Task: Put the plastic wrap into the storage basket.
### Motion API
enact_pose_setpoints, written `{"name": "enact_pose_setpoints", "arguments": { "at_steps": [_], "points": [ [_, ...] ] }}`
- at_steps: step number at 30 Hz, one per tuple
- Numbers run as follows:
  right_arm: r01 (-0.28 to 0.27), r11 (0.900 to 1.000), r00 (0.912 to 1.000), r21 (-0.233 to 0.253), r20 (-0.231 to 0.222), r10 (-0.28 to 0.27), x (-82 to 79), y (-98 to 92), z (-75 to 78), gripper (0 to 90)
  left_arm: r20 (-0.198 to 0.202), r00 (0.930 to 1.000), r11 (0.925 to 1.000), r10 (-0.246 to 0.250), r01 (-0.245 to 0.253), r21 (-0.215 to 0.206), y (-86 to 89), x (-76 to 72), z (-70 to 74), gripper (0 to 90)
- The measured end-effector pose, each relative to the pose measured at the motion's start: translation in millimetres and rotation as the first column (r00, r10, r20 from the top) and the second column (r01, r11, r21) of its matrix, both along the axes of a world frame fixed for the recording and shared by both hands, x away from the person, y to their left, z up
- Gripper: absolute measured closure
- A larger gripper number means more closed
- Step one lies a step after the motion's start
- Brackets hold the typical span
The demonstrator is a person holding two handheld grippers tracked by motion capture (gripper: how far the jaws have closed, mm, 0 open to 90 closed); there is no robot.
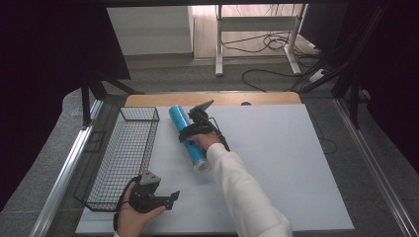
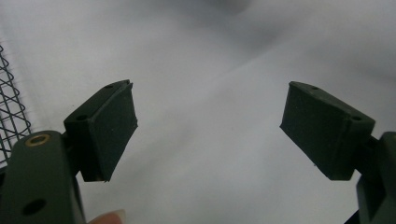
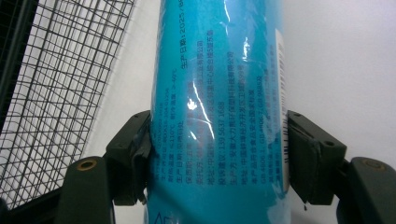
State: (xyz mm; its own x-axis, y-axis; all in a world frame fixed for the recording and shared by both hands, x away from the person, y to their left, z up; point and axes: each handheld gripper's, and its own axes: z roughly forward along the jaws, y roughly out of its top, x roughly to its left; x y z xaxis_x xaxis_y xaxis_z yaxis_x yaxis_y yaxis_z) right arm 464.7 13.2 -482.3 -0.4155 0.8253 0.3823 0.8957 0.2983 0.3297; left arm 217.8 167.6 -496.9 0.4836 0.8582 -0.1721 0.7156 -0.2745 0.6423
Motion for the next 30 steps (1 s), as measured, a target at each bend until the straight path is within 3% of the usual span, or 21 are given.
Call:
{"name": "enact_pose_setpoints", "arguments": {
  "at_steps": [10, 25, 30],
  "points": [
    [-0.019, 0.999, 0.9995, 0.035, 0.025, 0.018, -12.8, -13.6, 18.7, 31.8, 0.006, 1.0000, 1.0000, -0.005, 0.005, 0.001, -2.4, -1.3, 1.8, 17.5],
    [-0.120, 0.989, 0.9900, 0.084, 0.084, 0.113, -54.4, -46.5, 43.4, 31.8, 0.005, 1.0000, 0.9998, -0.008, 0.008, -0.020, -5.8, -1.9, 2.2, 17.4],
    [-0.126, 0.987, 0.9884, 0.099, 0.099, 0.116, -65.1, -59.9, 46.3, 31.8, 0.002, 1.0000, 0.9994, -0.010, 0.010, -0.034, -7.1, -1.8, 1.6, 17.4]
  ]
}}
